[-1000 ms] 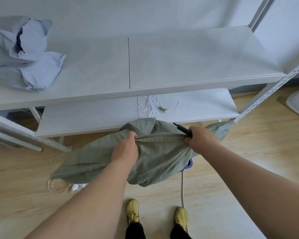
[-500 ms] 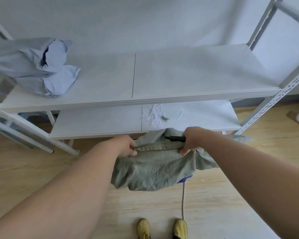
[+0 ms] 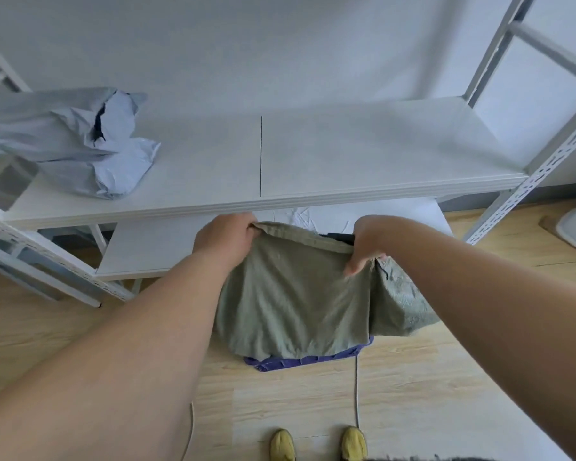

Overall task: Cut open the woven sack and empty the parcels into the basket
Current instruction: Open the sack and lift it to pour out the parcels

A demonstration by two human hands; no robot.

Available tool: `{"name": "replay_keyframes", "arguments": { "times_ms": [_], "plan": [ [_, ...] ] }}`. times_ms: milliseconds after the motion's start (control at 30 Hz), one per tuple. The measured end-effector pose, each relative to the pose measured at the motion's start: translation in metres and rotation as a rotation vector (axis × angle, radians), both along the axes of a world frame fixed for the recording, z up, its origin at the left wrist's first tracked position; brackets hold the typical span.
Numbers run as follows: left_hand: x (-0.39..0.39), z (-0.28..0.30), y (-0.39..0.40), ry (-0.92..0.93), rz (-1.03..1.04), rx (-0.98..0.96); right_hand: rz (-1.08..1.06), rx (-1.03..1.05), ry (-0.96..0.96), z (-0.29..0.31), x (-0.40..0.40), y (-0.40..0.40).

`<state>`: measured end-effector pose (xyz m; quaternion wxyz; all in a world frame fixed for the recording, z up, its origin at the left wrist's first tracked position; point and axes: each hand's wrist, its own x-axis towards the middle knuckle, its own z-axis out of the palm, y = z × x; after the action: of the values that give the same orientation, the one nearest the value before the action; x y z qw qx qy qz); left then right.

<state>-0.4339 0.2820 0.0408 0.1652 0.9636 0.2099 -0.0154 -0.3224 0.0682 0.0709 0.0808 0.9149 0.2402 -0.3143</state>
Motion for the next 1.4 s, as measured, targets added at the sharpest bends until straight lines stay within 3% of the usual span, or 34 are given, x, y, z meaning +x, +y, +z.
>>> {"name": "replay_keyframes", "arguments": {
  "times_ms": [67, 200, 400, 567, 700, 800, 900, 1000, 1133, 1233, 1333, 1400],
  "plan": [
    [-0.001, 0.002, 0.004, -0.136, 0.006, 0.023, -0.046, 0.084, -0.091, 0.006, 0.010, 0.003],
    [-0.008, -0.014, 0.013, 0.131, -0.109, 0.148, -0.156, 0.163, -0.146, -0.011, 0.005, 0.002],
    [-0.022, -0.043, 0.008, 0.159, -0.051, 0.097, -0.348, 0.224, -0.265, -0.055, -0.019, -0.020],
    [-0.003, -0.015, 0.012, -0.158, 0.123, 0.135, -0.432, 0.490, -0.529, -0.039, 0.002, -0.012],
    [0.006, -0.009, 0.021, -0.083, 0.027, 0.169, -0.393, 0.413, -0.427, -0.031, 0.013, -0.010],
    [0.007, -0.005, 0.018, -0.245, 0.077, 0.221, -0.412, 0.540, -0.585, -0.029, 0.015, -0.008],
    [0.008, -0.002, 0.016, -0.201, 0.114, 0.189, -0.360, 0.537, -0.515, -0.024, 0.017, -0.004],
    [0.008, 0.002, 0.020, -0.345, 0.202, 0.145, -0.376, 0.661, -0.593, -0.021, 0.018, -0.001],
    [0.007, 0.002, 0.023, -0.275, 0.206, 0.097, -0.333, 0.679, -0.529, -0.017, 0.017, 0.002],
    [0.009, 0.005, 0.026, -0.447, 0.260, 0.027, -0.386, 0.792, -0.630, -0.013, 0.015, 0.003],
    [0.011, 0.004, 0.024, -0.337, 0.225, 0.006, -0.344, 0.754, -0.530, -0.016, 0.015, 0.008],
    [0.012, 0.008, 0.026, -0.460, 0.260, -0.008, -0.395, 0.864, -0.563, -0.018, 0.018, 0.009]
  ]
}}
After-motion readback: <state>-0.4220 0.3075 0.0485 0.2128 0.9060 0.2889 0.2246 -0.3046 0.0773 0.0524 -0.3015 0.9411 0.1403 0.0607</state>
